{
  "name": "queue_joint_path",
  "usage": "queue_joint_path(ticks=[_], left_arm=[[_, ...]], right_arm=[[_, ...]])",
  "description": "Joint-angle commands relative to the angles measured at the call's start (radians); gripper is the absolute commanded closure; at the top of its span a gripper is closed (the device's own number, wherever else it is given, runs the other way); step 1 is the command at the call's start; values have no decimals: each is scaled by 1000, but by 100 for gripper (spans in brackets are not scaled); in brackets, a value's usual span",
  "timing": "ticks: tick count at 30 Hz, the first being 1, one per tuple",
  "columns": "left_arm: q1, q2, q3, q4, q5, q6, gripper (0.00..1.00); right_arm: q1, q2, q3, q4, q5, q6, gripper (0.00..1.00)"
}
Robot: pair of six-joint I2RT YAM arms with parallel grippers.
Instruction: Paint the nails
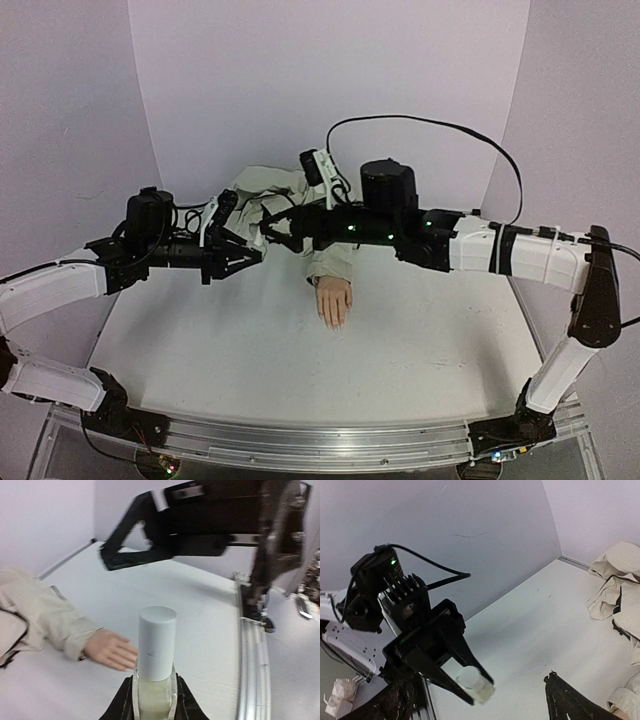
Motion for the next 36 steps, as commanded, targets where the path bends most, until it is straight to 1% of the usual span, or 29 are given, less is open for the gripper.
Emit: queue_joint_path(ticks=[1,3,6,7,10,11,12,18,20,26,28,30,32,34,36], left_arm=[[0,57,120,52,483,-63,100],[-3,88,137,53,569,-81,100],[-13,100,136,53,615,-75,100],[-15,101,135,54,619,-74,100],[-16,103,134,54,630,-74,100],[-16,106,135,54,633,-75,100],[-16,106,135,54,635,-76,100],[-19,105,134,55,635,-77,100],[-21,104,132,55,635,-76,100],[-21,103,130,55,628,-74,100],[-21,100,127,56,621,-71,100],[-21,100,127,56,617,-69,100],[-21,100,126,57,607,-67,100],[-21,96,124,56,583,-66,100],[-21,89,118,56,535,-67,100]], right_arm=[[-26,-89,-63,123,-352,-75,6],[-30,-90,-71,151,-425,-70,7],[-30,-73,-73,207,-515,-49,15],[-29,-64,-69,223,-531,-38,19],[-28,-27,-50,270,-573,-9,32],[-29,-12,-39,282,-578,0,39],[-28,-3,-33,291,-583,7,42],[-28,52,13,326,-629,38,56],[-28,63,20,342,-637,46,63],[-28,84,33,356,-652,66,74],[-28,82,29,357,-651,65,74],[-28,78,21,357,-639,63,68],[-30,72,15,357,-625,64,69],[-28,71,13,357,-617,65,73],[-27,70,9,357,-601,66,85]])
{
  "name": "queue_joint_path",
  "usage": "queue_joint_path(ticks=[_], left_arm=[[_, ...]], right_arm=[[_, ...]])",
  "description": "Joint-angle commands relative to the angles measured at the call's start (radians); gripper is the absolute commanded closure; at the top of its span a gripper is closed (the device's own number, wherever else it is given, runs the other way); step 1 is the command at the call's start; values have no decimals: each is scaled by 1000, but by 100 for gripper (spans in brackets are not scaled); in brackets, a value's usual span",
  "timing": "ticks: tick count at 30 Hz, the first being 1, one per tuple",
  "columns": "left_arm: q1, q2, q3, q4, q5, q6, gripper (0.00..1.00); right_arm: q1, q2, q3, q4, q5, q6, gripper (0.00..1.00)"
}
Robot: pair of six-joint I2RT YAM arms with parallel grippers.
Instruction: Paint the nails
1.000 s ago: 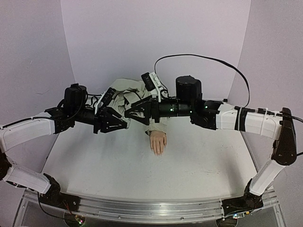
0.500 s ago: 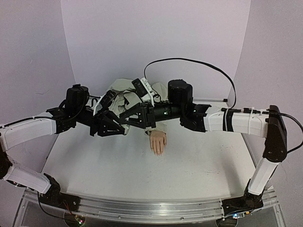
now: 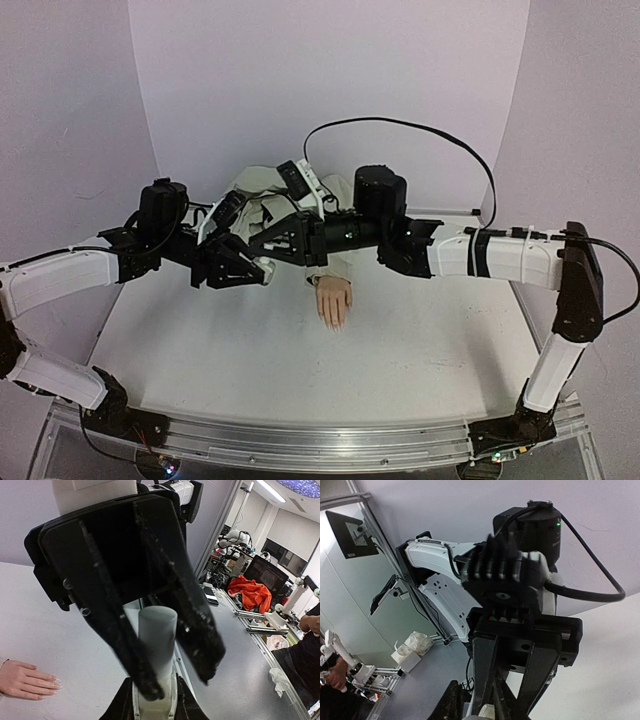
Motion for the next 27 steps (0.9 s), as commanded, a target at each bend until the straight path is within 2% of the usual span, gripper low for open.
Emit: queue_joint_path(ticks=[1,2,5,8,12,14,17,23,27], left_arm=[[-5,-30,21,46,-97,1,100],[-5,-39,15,45,-149,2,100],[-4,-89,-18,47,-377,27,100],[-5,-143,-57,46,-745,69,100],[-5,-196,-99,39,-1245,112,100],[-5,-210,-109,29,-1404,144,100],[-7,-220,-108,21,-1438,158,100],[-7,-217,-102,16,-1279,136,100],[-6,-214,-91,10,-1113,130,100]], right_arm=[[3,-12,20,67,22,4,93],[3,-12,16,67,38,4,100],[11,-12,0,61,121,5,100],[44,-10,-8,27,325,5,100],[177,34,70,-143,929,5,100],[259,109,212,-272,1187,44,100],[328,194,338,-351,1291,73,100],[321,171,345,-335,1220,36,98],[258,82,262,-303,1067,-16,61]])
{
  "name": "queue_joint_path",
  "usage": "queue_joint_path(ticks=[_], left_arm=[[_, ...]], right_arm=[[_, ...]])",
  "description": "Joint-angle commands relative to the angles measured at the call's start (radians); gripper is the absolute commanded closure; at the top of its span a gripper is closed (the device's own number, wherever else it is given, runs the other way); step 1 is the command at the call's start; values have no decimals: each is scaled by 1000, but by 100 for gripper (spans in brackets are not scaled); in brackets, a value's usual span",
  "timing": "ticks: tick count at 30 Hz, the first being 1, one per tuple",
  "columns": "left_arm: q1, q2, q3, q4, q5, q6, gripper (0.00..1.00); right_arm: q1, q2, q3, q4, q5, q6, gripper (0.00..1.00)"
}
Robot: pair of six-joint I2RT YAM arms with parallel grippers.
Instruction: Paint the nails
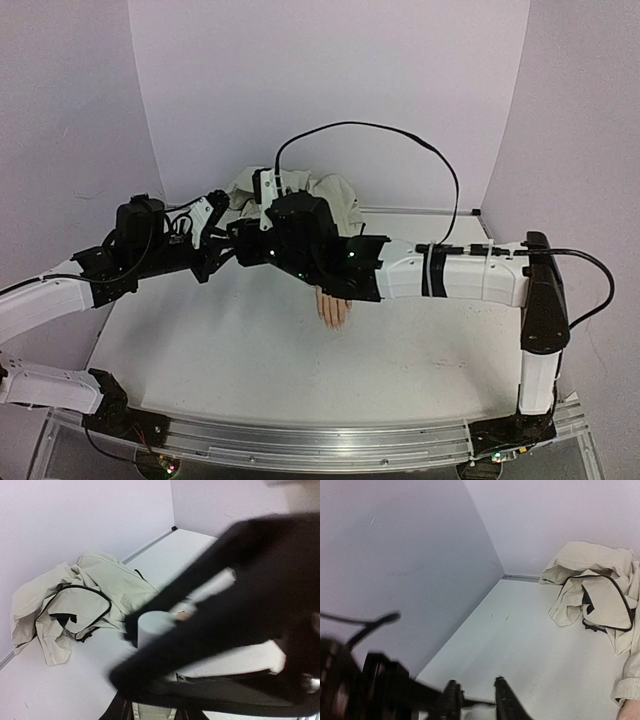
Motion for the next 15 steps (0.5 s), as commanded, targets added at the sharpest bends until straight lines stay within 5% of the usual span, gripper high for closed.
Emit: queue_joint_path(ticks=[1,4,9,15], left_arm=[[54,6,40,85,-16,-49,100],[55,28,57,85,142,-62,100],[55,90,103,85,520,-86,100],[52,191,168,87,948,-135,100]], right_arm=[[9,-164,-91,1,-208,-71,53],[-55,-269,-240,76,-353,-125,30],[-191,-401,-425,157,-725,-175,12],[-235,-405,-448,194,-1012,-192,7]])
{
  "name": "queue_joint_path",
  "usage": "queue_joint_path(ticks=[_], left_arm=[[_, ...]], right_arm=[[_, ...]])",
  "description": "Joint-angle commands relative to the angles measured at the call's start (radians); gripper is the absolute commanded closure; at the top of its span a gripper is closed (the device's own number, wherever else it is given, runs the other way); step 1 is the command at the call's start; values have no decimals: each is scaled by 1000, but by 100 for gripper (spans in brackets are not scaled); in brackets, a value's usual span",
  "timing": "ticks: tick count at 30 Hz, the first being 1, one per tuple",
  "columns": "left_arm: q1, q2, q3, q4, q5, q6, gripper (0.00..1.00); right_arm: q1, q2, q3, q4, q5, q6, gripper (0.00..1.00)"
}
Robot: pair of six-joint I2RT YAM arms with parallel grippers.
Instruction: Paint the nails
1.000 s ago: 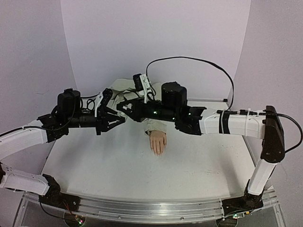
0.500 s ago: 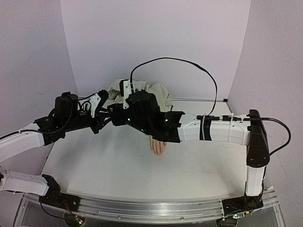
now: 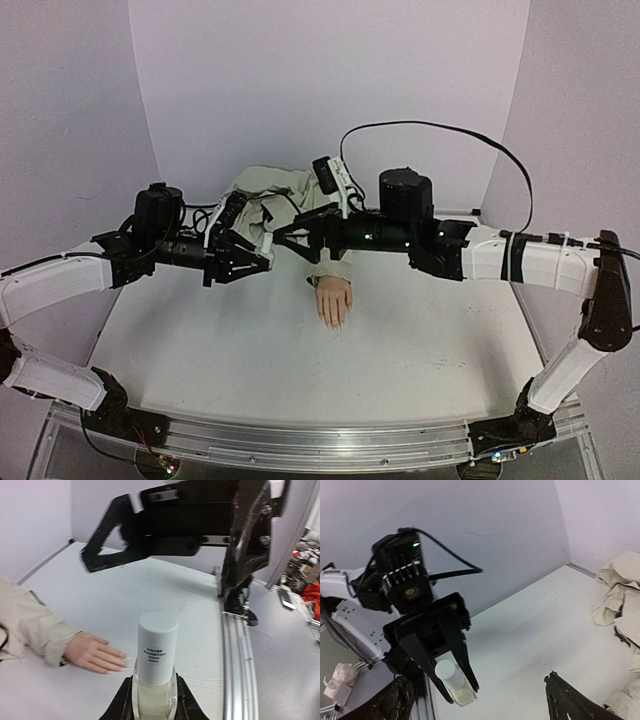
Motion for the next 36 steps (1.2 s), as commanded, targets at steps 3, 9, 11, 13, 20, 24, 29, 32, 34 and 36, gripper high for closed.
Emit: queue_joint_path(ticks=[3,9,11,13,20,24,29,32,34,36], left_arm=[[-10,64,91,62,428,-50,100],[-15,71,87,64,452,-50,100],[-15,75,91,64,456,-58,100],[-16,77,92,64,468,-59,100],[-20,73,88,63,473,-55,100],[-21,72,86,63,465,-55,100],[-20,43,78,65,371,-61,100],[-20,12,61,65,269,-47,100],[-20,-9,50,65,167,-37,100],[-18,-42,29,65,-23,-21,100]], right_arm=[[17,-3,2,137,-323,-21,11],[17,50,46,194,-397,6,30],[17,76,70,198,-418,15,37],[16,92,86,200,-433,19,42],[17,119,123,219,-454,34,65],[16,135,137,218,-472,41,75],[18,147,138,219,-481,51,84],[19,140,130,219,-470,51,95],[21,138,127,216,-453,50,100],[27,140,127,210,-422,47,100]])
